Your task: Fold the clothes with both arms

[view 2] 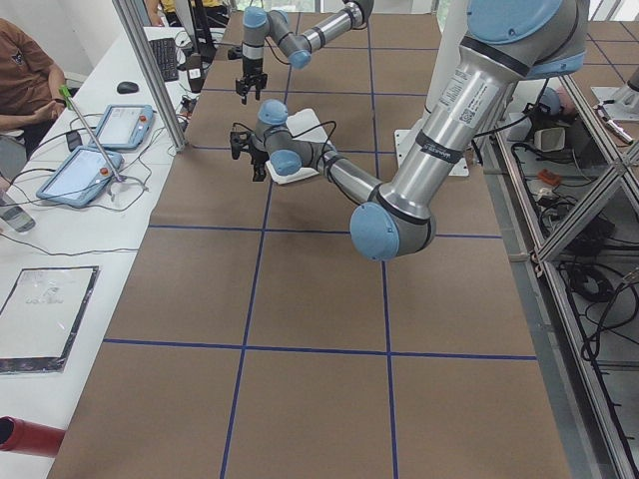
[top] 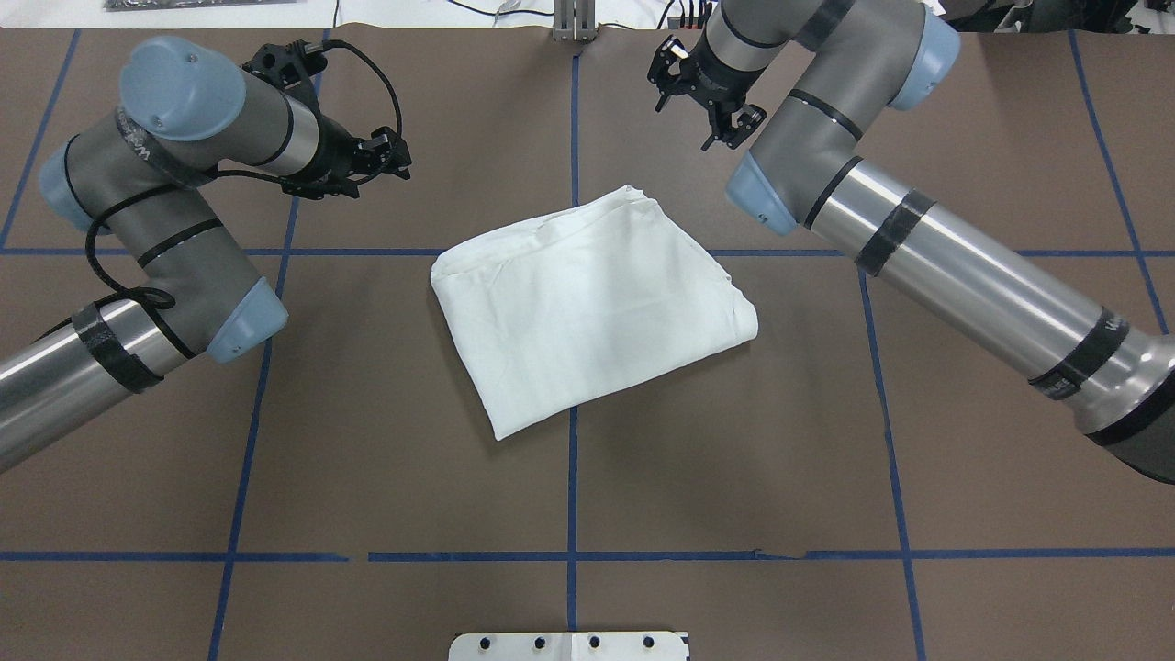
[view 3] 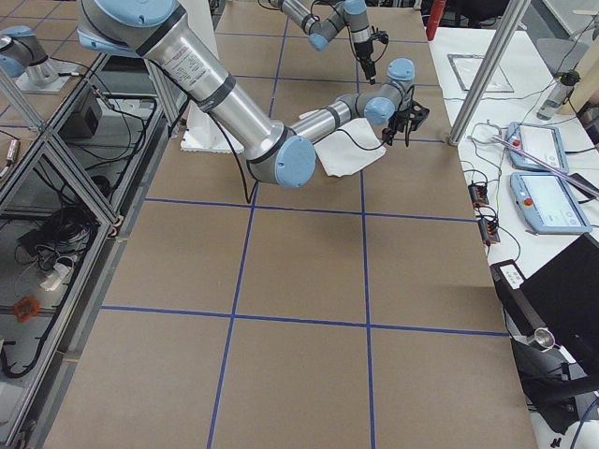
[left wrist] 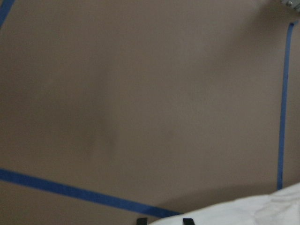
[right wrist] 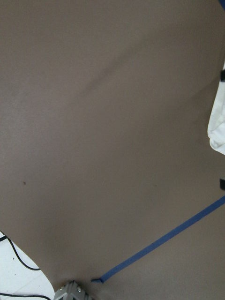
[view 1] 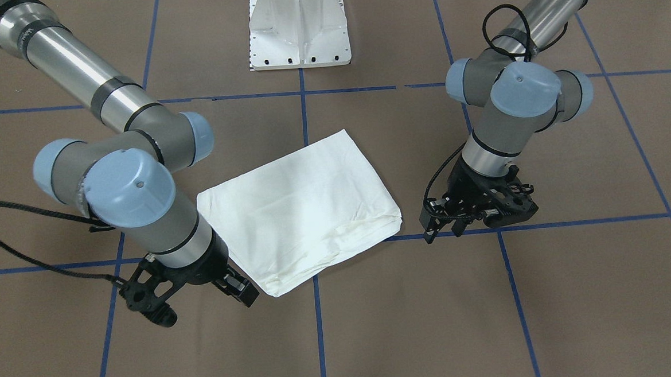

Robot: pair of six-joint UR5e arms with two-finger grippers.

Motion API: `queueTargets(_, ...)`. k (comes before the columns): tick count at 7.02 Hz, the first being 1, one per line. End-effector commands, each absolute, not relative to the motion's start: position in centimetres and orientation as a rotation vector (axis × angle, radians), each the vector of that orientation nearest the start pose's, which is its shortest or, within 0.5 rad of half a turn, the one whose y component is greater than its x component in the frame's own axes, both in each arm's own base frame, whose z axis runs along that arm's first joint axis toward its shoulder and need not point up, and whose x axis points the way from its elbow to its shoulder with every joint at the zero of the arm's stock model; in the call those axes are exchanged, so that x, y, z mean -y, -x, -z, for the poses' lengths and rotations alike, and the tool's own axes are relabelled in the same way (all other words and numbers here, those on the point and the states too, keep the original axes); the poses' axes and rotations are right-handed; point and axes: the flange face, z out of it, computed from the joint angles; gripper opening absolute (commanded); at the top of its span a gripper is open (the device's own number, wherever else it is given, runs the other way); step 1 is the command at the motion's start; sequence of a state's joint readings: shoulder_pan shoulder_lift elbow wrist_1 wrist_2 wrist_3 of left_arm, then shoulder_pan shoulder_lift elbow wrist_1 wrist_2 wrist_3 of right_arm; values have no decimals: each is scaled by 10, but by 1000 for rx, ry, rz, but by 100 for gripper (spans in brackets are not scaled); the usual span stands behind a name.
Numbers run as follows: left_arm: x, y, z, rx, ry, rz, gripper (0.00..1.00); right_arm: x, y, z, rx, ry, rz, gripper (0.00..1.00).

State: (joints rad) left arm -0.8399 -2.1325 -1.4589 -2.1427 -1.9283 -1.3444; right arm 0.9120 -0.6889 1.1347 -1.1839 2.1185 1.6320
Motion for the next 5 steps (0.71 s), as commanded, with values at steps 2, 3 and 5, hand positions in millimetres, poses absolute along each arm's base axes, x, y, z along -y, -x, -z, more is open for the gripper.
queueTargets(2,598,-358,-332,-1046,-266,194,87,705,345,-333,932,88,-516,100)
queueTargets(3,590,-323,-350,-1019,-342,67,87,693,300,-364,886,38,-389,100)
queueTargets(5,593,-249,-393,-957,-430,-98,88,672,205,-415,752,-10,-108,100)
